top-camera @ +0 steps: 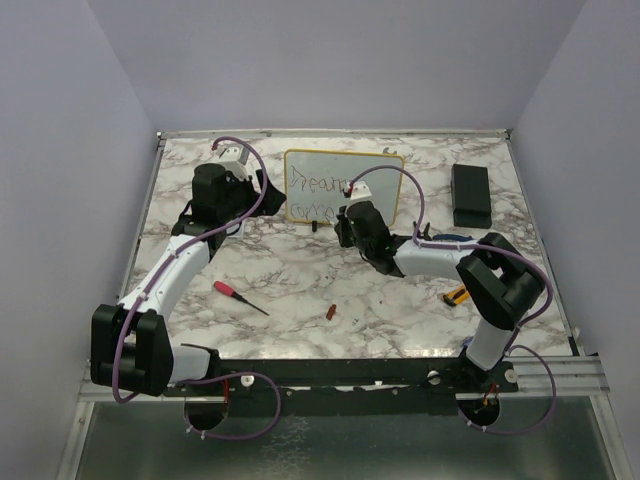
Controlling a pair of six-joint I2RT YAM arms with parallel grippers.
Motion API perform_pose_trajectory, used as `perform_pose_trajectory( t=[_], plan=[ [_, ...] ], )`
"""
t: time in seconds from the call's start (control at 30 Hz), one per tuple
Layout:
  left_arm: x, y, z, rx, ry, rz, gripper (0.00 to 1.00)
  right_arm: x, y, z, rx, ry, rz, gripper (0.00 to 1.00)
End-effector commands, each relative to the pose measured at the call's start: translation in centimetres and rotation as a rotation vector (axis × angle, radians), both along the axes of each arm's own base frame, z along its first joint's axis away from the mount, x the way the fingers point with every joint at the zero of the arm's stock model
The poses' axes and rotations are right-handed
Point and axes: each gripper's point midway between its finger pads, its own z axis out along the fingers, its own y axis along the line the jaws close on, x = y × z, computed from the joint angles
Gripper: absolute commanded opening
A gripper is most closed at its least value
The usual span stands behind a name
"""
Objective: Write a sentence on the whiteboard
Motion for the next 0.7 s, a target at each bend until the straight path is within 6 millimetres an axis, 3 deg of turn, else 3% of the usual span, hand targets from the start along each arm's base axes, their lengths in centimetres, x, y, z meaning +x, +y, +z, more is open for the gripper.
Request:
perform_pose_trajectory(
  t=[0.0, 0.37, 0.67],
  plan=[
    [-0.3, -0.3, 0.3, -0.006, -0.008, -0.018, 0.76, 0.2, -2.6, -1.0, -0.064, 0.000, -0.103, 0.00],
    [-0.3, -0.3, 0.4, -0.005, -0.012, -0.014, 0.76, 0.3, -3.9, -0.4, -0.076, -0.024, -0.152, 0.01],
    [-0.2, -0.3, 0.2, -0.004, -0.009, -0.013, 0.76, 0.4, -3.2, 0.0, -0.063, -0.031, -0.121, 0.00]
  ],
)
